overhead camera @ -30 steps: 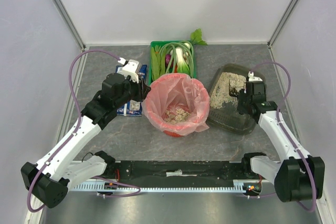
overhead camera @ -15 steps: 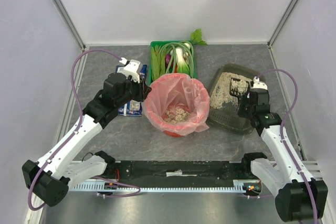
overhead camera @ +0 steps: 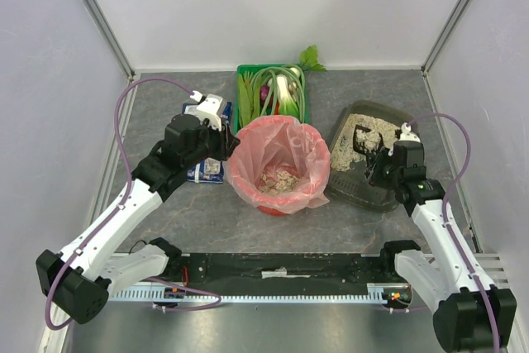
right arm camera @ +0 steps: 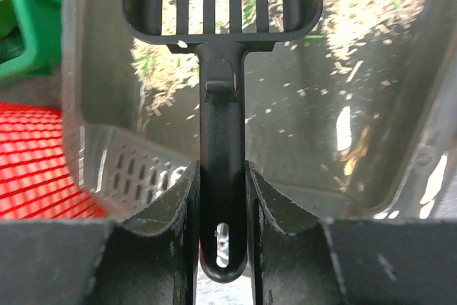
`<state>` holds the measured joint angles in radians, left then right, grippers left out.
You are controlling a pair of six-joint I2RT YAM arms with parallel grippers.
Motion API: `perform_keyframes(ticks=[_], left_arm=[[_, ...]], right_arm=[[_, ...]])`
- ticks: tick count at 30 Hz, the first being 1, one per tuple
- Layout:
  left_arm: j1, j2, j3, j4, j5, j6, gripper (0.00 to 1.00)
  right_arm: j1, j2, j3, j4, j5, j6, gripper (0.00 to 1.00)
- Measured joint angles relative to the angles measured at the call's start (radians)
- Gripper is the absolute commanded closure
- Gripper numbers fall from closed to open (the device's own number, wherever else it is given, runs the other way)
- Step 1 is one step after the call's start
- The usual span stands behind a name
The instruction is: Clean the litter box
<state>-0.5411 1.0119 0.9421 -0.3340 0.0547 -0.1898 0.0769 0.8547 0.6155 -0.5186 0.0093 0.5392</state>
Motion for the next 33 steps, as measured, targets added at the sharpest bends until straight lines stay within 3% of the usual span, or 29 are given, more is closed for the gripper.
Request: perform_keyframes(ticks=[11,20,33], left_arm=[[0.0,0.001,0.0,0.0,0.001,0.0,0.66],[0.0,0.008,0.0,0.0,0.001,0.0,0.66],[0.0,0.014,0.0,0.0,0.001,0.0,0.66]], right_arm=[[0.005,0.034,0.009,-0.038,-0.066,0.072,1.0],[0.006,-0.029,0.049,-0.126,0.068,0.019,1.0],[0.06,-0.01,0.051,-0.126,0.184,-0.018,1.0]])
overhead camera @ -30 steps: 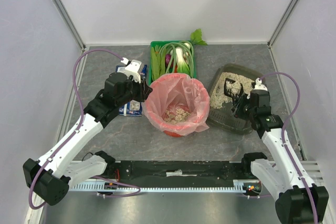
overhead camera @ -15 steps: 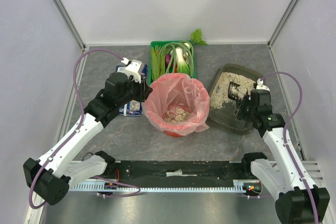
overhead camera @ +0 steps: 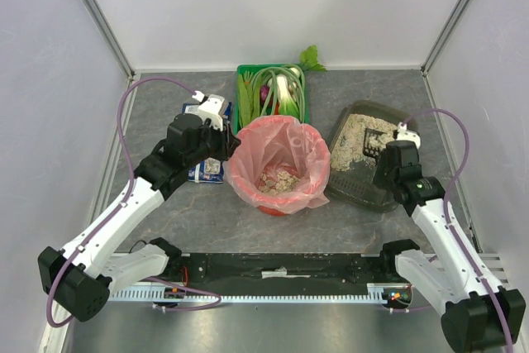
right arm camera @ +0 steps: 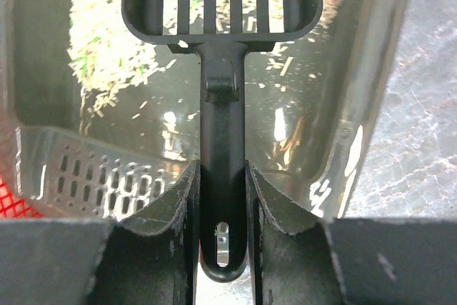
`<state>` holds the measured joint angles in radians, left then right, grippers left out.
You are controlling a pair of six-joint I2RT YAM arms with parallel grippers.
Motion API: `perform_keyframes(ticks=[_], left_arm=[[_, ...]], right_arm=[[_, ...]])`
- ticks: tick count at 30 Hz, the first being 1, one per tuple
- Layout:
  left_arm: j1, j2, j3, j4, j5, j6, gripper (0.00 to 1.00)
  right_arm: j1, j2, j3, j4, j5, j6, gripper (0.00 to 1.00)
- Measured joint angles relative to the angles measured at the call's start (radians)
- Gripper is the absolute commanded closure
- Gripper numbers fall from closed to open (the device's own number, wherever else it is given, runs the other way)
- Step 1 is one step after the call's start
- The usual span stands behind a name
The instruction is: Clean the litter box
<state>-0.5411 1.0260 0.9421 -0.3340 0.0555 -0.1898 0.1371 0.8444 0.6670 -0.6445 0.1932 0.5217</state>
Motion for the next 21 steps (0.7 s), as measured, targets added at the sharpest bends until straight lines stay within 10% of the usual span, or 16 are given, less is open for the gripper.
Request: perform_keyframes(ticks=[21], left_arm=[[0.0,0.015,0.0,0.0,-0.002,0.0,0.66]], right_arm=[[0.197,0.122,0.096,-0.006,0.19,-0.016,1.0]])
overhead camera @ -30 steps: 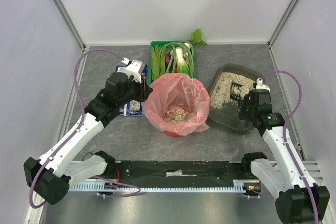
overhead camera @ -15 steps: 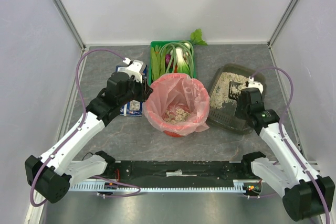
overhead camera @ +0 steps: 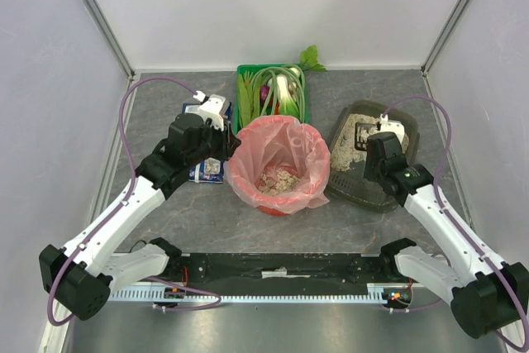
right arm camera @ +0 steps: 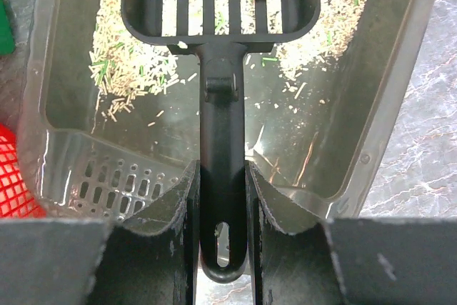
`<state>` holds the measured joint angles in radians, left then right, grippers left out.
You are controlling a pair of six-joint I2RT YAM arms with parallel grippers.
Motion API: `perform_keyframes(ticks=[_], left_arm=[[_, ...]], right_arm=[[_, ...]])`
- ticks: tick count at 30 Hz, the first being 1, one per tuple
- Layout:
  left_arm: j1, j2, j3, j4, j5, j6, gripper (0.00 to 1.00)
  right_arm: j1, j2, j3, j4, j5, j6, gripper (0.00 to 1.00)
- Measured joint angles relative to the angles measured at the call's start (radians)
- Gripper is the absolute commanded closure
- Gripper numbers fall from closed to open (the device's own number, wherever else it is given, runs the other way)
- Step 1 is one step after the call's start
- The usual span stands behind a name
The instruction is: Clean the litter box
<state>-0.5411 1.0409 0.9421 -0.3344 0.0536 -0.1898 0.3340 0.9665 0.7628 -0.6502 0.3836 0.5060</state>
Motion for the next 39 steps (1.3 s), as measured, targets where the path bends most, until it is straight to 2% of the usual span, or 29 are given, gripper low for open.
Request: perform_keyframes(ticks=[18,21,24,28,31,35,39], left_arm=[[0.0,0.0,0.0,0.0,0.0,0.0,0.66],[0.0,-0.001,0.0,0.0,0.0,0.0,0.67],[0.0,-0.001,0.0,0.0,0.001,0.0,0.67],[0.0,-0.002,0.0,0.0,0.0,0.0,0.67],[0.0,-0.003,0.0,0.0,0.0,0.0,0.67],[0.0,-0.004,0.0,0.0,-0.001,0.0,0.67],[0.0,-0.006,0.0,0.0,-0.001,0.0,0.67]], right_arm=[[-0.013,0.055,0.031,-0.037,0.007,-0.051,1.0],[-0.033,0.055,0.031,-0.038,-0.037,-0.071,1.0],[-0.033,0.056,0.031,-0.046,0.001,-0.069,1.0],[-0.066,0.049,0.029,-0.031,-0.079,-0.079,1.0],[-0.071,0.047,0.03,-0.027,-0.048,-0.075,1.0],[-0.122,0.046,0.03,-0.011,-0.18,-0.077,1.0],[-0.126,0.045,0.048,-0.04,-0.101,-0.072,1.0]])
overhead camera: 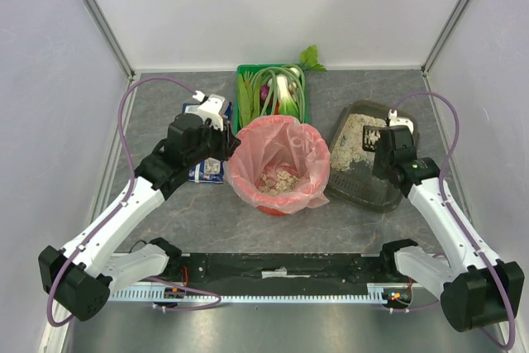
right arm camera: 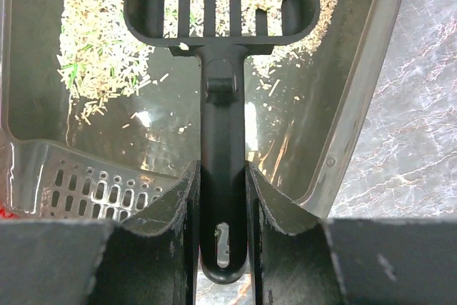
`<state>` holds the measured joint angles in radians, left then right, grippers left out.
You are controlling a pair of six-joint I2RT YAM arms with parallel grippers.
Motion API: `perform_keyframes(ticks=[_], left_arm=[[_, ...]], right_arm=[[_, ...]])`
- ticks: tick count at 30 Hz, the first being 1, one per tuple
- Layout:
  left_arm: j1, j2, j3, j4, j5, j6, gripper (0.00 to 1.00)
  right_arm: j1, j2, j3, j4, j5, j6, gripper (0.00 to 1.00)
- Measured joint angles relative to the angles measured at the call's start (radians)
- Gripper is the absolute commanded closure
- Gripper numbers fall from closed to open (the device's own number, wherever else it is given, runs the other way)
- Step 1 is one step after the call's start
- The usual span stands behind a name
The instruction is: Clean the litter box
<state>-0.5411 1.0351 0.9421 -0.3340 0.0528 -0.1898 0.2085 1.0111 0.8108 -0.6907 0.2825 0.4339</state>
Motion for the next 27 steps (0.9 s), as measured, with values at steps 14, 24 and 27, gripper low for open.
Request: perform_keyframes(ticks=[14,24,27], left_arm=[[0.0,-0.001,0.0,0.0,-0.01,0.0,0.67],[0.0,-0.008,0.0,0.0,-0.019,0.0,0.67],[0.0,-0.008,0.0,0.0,-0.021,0.0,0.67]], right_arm=[[-0.025,0.027,0.029,-0.028,-0.09,0.0,1.0],[-0.045,0.014,0.073,-0.051,-0.107,-0.022,1.0],[-0.043,0.019,0.064,-0.036,-0.159,0.002,1.0]])
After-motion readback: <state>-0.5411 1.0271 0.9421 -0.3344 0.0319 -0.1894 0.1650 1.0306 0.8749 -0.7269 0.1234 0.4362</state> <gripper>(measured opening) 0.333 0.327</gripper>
